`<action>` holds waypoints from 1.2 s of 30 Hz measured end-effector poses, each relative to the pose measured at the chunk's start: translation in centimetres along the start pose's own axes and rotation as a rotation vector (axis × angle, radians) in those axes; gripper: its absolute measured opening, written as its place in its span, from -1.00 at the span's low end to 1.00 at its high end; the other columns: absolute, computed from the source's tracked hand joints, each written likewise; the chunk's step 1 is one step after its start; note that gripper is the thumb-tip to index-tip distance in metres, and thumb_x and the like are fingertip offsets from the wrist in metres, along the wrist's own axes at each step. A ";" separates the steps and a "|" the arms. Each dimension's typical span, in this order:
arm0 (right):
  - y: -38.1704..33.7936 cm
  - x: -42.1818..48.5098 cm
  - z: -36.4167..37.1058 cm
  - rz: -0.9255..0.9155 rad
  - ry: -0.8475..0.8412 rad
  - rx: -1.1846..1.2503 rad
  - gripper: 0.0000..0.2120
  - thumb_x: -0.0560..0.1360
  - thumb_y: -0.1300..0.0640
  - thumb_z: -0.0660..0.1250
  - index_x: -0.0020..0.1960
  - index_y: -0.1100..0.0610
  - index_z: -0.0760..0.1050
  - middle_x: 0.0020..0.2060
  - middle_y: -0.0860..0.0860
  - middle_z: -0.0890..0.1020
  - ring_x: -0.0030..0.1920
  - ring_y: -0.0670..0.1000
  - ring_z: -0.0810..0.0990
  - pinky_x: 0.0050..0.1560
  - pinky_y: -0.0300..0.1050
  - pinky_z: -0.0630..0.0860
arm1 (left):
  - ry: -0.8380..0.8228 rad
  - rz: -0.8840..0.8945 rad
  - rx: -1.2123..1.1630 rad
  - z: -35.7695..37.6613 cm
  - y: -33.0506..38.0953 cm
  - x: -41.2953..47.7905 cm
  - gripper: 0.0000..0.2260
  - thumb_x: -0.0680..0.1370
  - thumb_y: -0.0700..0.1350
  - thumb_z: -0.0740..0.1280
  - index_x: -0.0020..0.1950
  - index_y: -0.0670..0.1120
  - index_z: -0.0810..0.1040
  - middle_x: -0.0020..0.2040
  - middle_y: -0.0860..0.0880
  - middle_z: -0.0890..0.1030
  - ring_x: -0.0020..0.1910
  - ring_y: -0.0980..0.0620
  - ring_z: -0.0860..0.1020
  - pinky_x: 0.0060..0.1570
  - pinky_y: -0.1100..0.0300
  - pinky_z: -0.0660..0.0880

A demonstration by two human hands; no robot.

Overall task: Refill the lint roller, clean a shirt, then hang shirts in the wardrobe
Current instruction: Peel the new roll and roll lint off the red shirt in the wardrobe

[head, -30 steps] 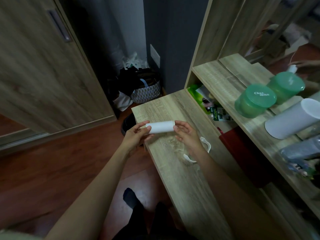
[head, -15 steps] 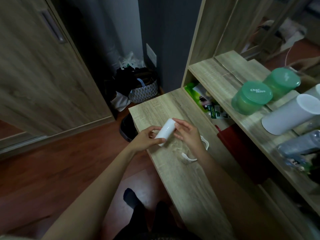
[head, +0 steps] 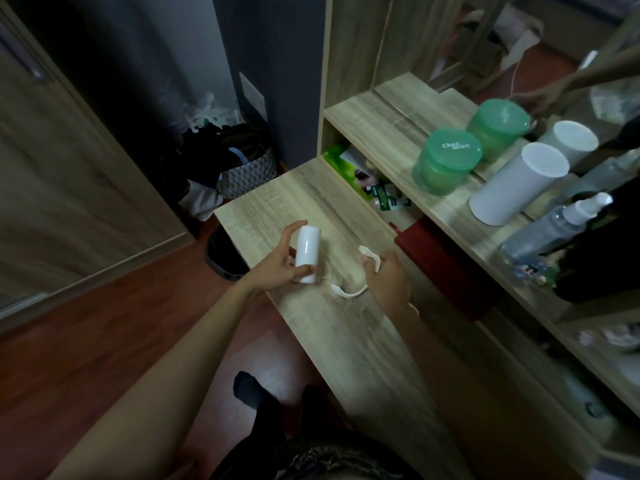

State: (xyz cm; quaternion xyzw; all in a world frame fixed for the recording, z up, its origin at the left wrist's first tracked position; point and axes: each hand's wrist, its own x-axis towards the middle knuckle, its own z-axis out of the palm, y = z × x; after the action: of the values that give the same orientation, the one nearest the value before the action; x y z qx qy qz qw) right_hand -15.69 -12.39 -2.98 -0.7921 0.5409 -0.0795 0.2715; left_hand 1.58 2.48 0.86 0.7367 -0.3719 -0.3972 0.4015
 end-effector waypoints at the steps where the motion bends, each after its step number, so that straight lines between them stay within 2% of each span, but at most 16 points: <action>1: 0.2 -0.2 0.2 0.027 -0.013 0.010 -0.66 0.55 -0.07 0.21 0.09 0.21 0.43 -0.04 0.18 0.59 -0.02 0.21 0.59 -0.06 0.02 0.46 | 0.022 -0.022 -0.050 0.0 0.1 0.0 -0.25 0.50 -0.18 0.43 0.50 0.16 0.03 0.07 -0.12 0.48 -0.06 -0.03 0.55 -0.23 0.15 0.59; 4: 0.4 -0.5 0.8 0.062 -0.011 0.030 -0.69 0.56 -0.02 0.19 0.09 0.23 0.42 -0.06 0.19 0.60 -0.06 0.23 0.59 -0.12 -0.01 0.44 | 0.071 -0.076 -0.133 -0.1 0.5 -0.1 -0.26 0.51 -0.19 0.42 0.51 0.14 0.04 0.02 0.06 0.42 -0.10 -0.01 0.53 -0.22 0.05 0.61; 8: 0.0 -0.2 1.1 0.072 -0.003 0.046 -0.73 0.58 0.02 0.16 0.06 0.22 0.45 -0.09 0.18 0.61 -0.08 0.22 0.60 -0.14 -0.01 0.47 | 0.111 -0.149 -0.224 -0.8 0.6 -0.5 -0.24 0.49 -0.13 0.45 0.49 0.23 0.04 0.05 -0.14 0.50 -0.06 -0.12 0.59 -0.15 0.00 0.64; 10: -0.8 -0.2 0.9 0.010 0.010 0.085 -0.74 0.58 0.03 0.15 0.03 0.21 0.48 -0.16 0.15 0.62 -0.13 0.17 0.60 -0.17 -0.03 0.47 | 0.143 -0.193 -0.309 -1.1 0.8 -0.8 -0.27 0.49 -0.12 0.45 0.45 0.27 0.08 0.06 -0.20 0.54 -0.04 -0.17 0.62 -0.08 -0.05 0.64; 13: -3.3 -0.7 -0.1 -0.170 0.011 0.234 -0.73 0.60 0.05 0.16 -0.09 0.21 0.51 -0.34 0.08 0.54 -0.30 0.08 0.53 -0.27 -0.12 0.35 | 0.182 -0.240 -0.474 -1.3 1.2 -1.1 -0.29 0.51 -0.14 0.43 0.48 0.22 0.08 0.05 -0.19 0.61 -0.04 -0.17 0.65 0.03 -0.10 0.60; 15: -5.2 -0.9 -0.7 -0.290 0.019 0.310 -0.72 0.60 0.06 0.19 -0.21 0.18 0.48 -0.44 0.06 0.47 -0.39 0.05 0.45 -0.34 -0.11 0.29 | 0.193 -0.269 -0.646 -1.4 1.5 -1.1 -0.29 0.51 -0.19 0.42 0.49 0.18 0.09 0.05 -0.19 0.62 -0.03 -0.19 0.66 0.00 -0.10 0.61; 17: -6.7 -0.9 -1.0 -0.351 0.024 0.333 -0.71 0.59 0.06 0.20 -0.27 0.14 0.43 -0.51 0.01 0.41 -0.45 0.02 0.39 -0.37 -0.08 0.27 | 0.190 -0.282 -0.760 -1.5 1.9 -1.1 -0.32 0.52 -0.21 0.40 0.48 0.18 0.11 0.06 -0.20 0.60 -0.05 -0.17 0.67 -0.12 -0.03 0.65; 19: -7.7 -0.8 -1.2 -0.373 0.027 0.337 -0.71 0.59 0.05 0.20 -0.29 0.09 0.40 -0.54 -0.03 0.38 -0.47 0.01 0.38 -0.38 -0.07 0.27 | 0.174 -0.277 -0.763 -1.5 2.2 -1.3 -0.33 0.53 -0.20 0.39 0.48 0.18 0.12 0.05 -0.17 0.61 -0.13 -0.12 0.68 -0.27 0.09 0.63; 21: -8.2 -0.6 -1.3 -0.386 0.029 0.332 -0.70 0.59 0.04 0.20 -0.29 0.11 0.41 -0.53 -0.01 0.38 -0.45 0.05 0.40 -0.38 -0.05 0.28 | 0.152 -0.266 -0.732 -1.4 2.4 -1.4 -0.34 0.53 -0.19 0.39 0.49 0.17 0.13 0.06 -0.14 0.61 -0.15 -0.09 0.68 -0.32 0.14 0.60; 24: -8.4 -0.5 -1.2 -0.397 0.023 0.327 -0.68 0.60 0.03 0.19 -0.28 0.13 0.43 -0.52 0.01 0.41 -0.44 0.06 0.40 -0.38 -0.05 0.29 | 0.121 -0.256 -0.688 -1.5 2.4 -1.7 -0.34 0.53 -0.17 0.39 0.50 0.18 0.14 0.07 -0.12 0.63 -0.10 -0.09 0.67 -0.22 0.11 0.63; 27: -8.4 -0.4 -1.3 -0.401 0.021 0.320 -0.68 0.60 0.02 0.17 -0.17 0.19 0.54 -0.46 0.09 0.51 -0.40 0.08 0.46 -0.36 -0.06 0.30 | 0.089 -0.254 -0.682 -1.5 2.4 -1.9 -0.32 0.53 -0.18 0.39 0.52 0.18 0.12 0.05 -0.12 0.66 -0.06 -0.10 0.67 -0.16 0.07 0.63; 32: -8.7 -0.5 -1.5 -0.410 0.000 0.277 -0.72 0.60 0.03 0.17 -0.11 0.18 0.54 -0.52 -0.09 0.37 -0.48 -0.15 0.34 -0.44 -0.17 0.22 | 0.061 -0.243 -0.666 -1.3 2.5 -2.2 -0.33 0.53 -0.17 0.39 0.52 0.18 0.12 0.13 -0.21 0.64 -0.03 -0.13 0.67 -0.14 0.07 0.62; 36: -8.7 -0.7 -1.3 -0.407 -0.003 0.285 -0.73 0.60 0.03 0.17 -0.07 0.16 0.56 -0.52 -0.12 0.37 -0.47 -0.17 0.35 -0.44 -0.17 0.22 | 0.057 -0.244 -0.630 -1.2 2.5 -2.3 -0.31 0.53 -0.15 0.40 0.52 0.19 0.10 0.12 -0.20 0.65 0.01 -0.15 0.66 -0.03 0.01 0.60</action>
State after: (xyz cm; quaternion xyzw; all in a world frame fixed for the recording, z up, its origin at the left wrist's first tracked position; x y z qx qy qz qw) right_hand -9.44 -9.93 2.73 -0.8384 0.3532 -0.2069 0.3599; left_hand 1.15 3.85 4.22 0.6264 -0.1287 -0.5169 0.5691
